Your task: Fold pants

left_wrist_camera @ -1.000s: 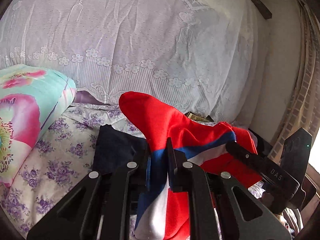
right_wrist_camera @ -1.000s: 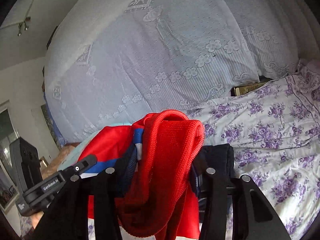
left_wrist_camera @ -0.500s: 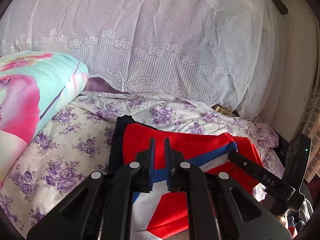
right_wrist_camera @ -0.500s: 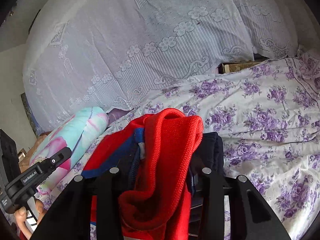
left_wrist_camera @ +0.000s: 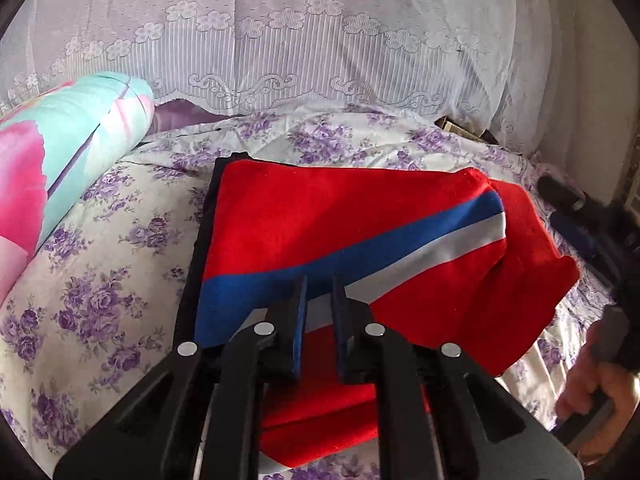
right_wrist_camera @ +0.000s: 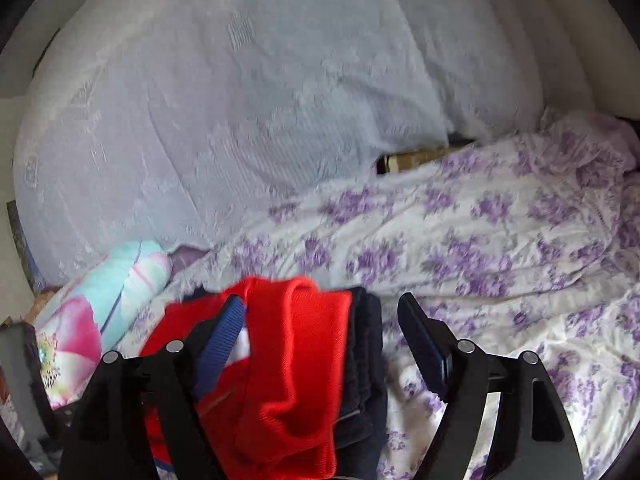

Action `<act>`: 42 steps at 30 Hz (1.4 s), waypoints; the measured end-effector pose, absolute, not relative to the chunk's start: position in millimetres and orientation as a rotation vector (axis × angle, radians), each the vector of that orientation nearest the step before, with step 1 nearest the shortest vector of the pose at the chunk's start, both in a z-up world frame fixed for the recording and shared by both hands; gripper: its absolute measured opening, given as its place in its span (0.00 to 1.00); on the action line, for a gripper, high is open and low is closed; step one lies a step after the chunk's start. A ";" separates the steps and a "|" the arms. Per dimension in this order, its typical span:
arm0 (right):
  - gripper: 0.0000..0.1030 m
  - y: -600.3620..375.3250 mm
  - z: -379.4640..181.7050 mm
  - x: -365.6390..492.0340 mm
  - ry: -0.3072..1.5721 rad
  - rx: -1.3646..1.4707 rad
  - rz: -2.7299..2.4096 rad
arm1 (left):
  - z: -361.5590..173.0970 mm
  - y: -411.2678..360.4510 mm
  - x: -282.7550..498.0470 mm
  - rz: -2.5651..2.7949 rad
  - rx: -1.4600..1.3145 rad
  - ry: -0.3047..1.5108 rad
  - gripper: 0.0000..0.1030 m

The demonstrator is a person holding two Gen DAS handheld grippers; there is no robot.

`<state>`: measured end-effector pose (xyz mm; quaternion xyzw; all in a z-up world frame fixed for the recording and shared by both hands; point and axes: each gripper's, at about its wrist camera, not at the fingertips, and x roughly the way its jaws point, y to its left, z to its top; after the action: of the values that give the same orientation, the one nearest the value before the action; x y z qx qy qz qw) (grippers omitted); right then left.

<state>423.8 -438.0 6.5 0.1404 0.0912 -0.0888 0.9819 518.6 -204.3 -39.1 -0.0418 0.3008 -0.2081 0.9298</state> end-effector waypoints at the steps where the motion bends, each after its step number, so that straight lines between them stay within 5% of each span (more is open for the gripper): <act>1: 0.77 -433.5 12.8 419.0 0.155 0.263 -0.166 | -38.8 -203.3 518.6 -0.425 -0.088 0.615 0.17; 5: 0.77 -407.2 19.5 412.1 0.104 0.168 -0.070 | -43.0 -203.8 516.1 -0.394 -0.070 0.600 0.47; 7: 0.77 -390.3 15.6 419.6 0.136 0.101 0.006 | -43.4 -203.8 514.8 -0.338 -0.060 0.597 0.78; 12: 0.69 -403.2 -32.9 478.9 0.477 0.093 -0.128 | -43.4 -192.7 518.7 -0.305 -0.108 0.609 0.79; 16: 0.71 -440.2 -48.2 482.0 0.529 0.275 -0.111 | -43.0 -188.1 519.4 -0.257 -0.121 0.605 0.82; 24: 0.71 -417.0 -20.5 440.6 0.277 0.205 -0.129 | -39.5 -189.7 516.1 -0.222 -0.094 0.582 0.82; 33: 0.77 -408.0 -37.9 461.5 0.396 0.089 -0.176 | -30.6 -207.7 501.4 -0.216 0.017 0.502 0.82; 42: 0.79 -379.5 -8.7 416.2 0.080 -0.038 -0.172 | -29.1 -209.9 499.8 -0.215 0.028 0.495 0.82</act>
<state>416.2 -379.5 -8.7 -0.0188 0.0397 -0.0859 0.9953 499.8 -209.9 -29.1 0.0136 0.2444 -0.1060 0.9638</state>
